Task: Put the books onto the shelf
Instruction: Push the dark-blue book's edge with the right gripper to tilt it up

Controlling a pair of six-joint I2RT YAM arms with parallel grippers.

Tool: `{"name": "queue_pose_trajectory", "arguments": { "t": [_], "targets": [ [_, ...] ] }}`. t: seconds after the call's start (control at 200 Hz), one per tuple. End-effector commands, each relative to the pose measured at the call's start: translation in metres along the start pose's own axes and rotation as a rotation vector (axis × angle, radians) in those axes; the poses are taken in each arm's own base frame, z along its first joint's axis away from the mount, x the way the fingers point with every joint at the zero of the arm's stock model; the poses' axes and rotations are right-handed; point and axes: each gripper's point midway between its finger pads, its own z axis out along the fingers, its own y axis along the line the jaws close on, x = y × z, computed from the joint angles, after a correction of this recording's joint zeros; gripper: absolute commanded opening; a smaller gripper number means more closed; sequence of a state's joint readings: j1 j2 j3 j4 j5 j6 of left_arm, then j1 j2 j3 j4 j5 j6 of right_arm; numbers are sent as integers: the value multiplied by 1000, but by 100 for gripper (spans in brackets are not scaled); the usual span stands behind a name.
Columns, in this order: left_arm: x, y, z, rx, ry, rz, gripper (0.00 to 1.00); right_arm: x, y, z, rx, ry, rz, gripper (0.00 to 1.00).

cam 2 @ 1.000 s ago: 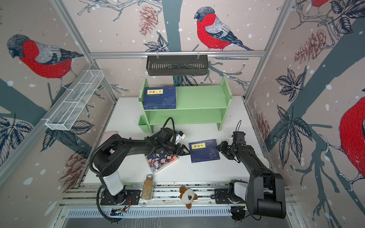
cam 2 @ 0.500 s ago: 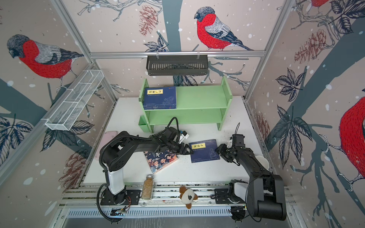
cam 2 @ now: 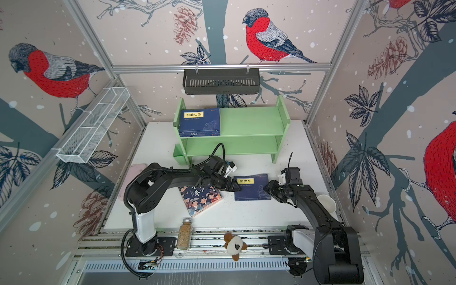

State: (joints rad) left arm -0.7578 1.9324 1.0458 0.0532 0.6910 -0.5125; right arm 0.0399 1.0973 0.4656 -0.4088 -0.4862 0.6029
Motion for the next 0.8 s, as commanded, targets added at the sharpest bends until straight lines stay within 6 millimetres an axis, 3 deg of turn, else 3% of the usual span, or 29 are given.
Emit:
{"name": "queue_pose_trajectory", "arguments": {
  "t": [0.0, 0.3, 0.57, 0.795],
  "targets": [
    [4, 12, -4, -85, 14, 5, 69, 1, -12, -2, 71, -11, 32, 55],
    [5, 17, -11, -135, -9, 22, 69, -10, -26, 2, 134, -65, 77, 56],
    [7, 9, -7, -80, 6, -24, 69, 3, -32, 12, 121, -14, 96, 56],
    [10, 21, -1, -114, 31, 9, 70, 20, -24, 13, 61, 25, 105, 56]
  ]
}}
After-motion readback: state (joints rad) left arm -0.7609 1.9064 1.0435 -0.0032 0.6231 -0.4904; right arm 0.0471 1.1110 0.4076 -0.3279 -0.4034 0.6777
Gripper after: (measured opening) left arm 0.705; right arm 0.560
